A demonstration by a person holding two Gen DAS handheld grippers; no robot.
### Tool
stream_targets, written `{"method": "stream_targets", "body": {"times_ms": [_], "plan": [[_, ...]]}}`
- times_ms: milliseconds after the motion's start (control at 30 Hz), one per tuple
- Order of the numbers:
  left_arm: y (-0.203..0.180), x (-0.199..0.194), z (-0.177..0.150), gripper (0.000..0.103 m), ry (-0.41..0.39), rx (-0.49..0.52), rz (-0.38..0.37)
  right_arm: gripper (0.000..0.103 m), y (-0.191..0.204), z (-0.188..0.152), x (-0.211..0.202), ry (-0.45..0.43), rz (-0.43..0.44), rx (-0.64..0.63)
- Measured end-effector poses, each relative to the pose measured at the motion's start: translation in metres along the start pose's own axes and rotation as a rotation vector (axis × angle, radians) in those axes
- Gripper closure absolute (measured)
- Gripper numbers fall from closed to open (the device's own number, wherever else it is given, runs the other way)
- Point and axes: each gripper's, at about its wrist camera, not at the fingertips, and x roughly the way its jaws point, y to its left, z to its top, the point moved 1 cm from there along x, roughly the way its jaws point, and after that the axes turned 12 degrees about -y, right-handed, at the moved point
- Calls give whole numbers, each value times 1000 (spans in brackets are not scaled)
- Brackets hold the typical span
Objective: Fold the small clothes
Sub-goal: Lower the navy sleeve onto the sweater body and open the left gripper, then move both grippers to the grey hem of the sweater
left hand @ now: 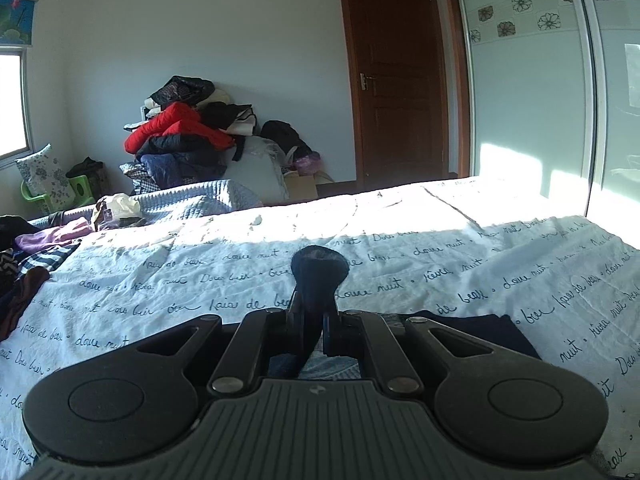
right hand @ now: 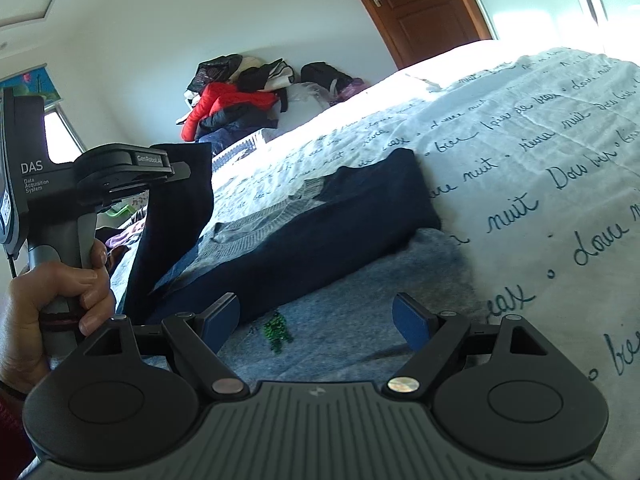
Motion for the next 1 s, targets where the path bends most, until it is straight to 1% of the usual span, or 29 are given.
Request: {"method": "stream_targets", "body": {"times_ms": [233,367,567,700,767,833,867,933,967,1000], "plan": [[-32,6,-8,95,14,9,-60,19,-13,3,-6,-13,-30,29],[-43,12,-15,95,28,20,-70,19,-21,5,-9,-21,-47,36],[-52,27,-30,95,86,31,-73,19,-32,7,-12,-20,-62,57],[-64,29,-41,95,126,65,-104,19,-33,8,-14,-24,-72,52],[-72,31,-46,91,148,87,-125,19,-36,8,-15,-27,-78,57],[-78,32,-50,80,165,95,-127,19,-38,9,-16,-28,-86,65],[-80,33,-51,80,171,96,-132,19,-40,8,-16,-27,-91,71],[-82,32,-52,68,178,97,-135,19,-42,8,-17,-24,-95,80],[-82,31,-52,65,178,97,-137,19,-42,8,-18,-23,-96,79],[-82,29,-52,58,176,99,-138,19,-42,8,-19,-24,-97,76]]}}
